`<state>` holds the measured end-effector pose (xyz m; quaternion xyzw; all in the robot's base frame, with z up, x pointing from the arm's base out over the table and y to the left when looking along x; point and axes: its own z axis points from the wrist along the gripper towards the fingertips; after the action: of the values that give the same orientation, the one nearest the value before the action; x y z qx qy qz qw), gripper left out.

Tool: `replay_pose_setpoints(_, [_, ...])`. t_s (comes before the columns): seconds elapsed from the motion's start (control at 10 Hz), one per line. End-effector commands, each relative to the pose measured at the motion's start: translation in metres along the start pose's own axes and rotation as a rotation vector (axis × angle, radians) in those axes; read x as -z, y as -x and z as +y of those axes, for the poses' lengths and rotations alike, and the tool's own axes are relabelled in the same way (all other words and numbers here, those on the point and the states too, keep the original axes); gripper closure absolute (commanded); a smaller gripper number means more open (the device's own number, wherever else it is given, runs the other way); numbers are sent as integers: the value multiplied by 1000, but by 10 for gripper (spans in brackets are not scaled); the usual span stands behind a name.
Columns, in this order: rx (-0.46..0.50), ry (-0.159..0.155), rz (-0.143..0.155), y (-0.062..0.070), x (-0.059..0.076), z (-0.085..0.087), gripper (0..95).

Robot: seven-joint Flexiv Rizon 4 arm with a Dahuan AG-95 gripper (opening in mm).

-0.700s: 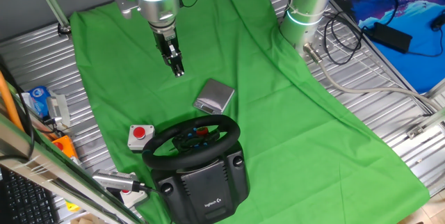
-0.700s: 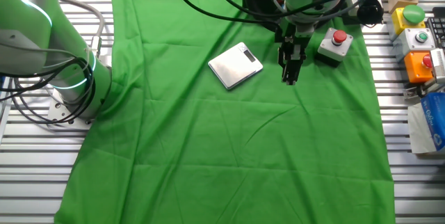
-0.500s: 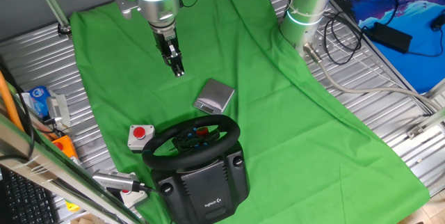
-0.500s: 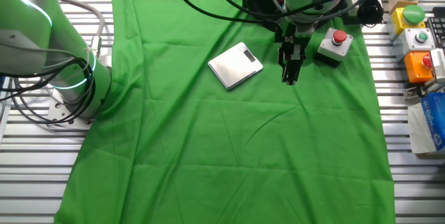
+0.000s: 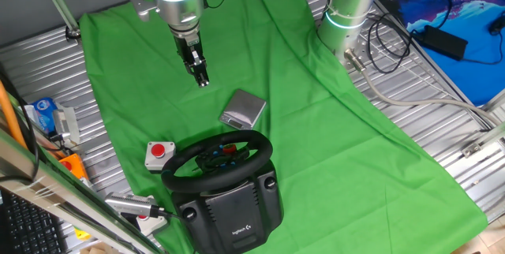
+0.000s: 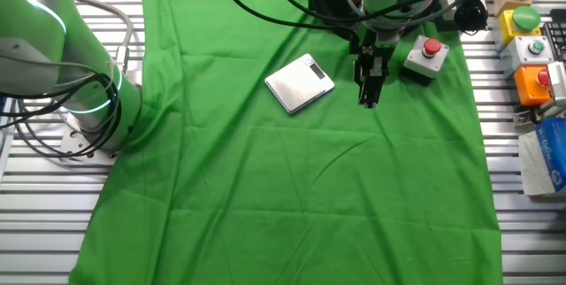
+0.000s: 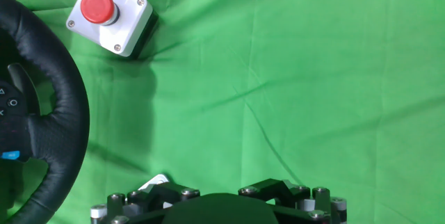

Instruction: Rotate the steering wheel 90 degrees counterclockwise

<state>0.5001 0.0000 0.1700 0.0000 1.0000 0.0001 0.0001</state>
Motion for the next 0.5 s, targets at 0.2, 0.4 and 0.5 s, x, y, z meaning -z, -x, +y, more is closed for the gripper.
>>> replay_pose_setpoints(0.2, [24,17,-5,0,0,0,950])
replay_pose_setpoints(0.4, [24,13,-4,0,0,0,950])
replay_pose_setpoints(0.5, [24,12,-4,0,0,0,950])
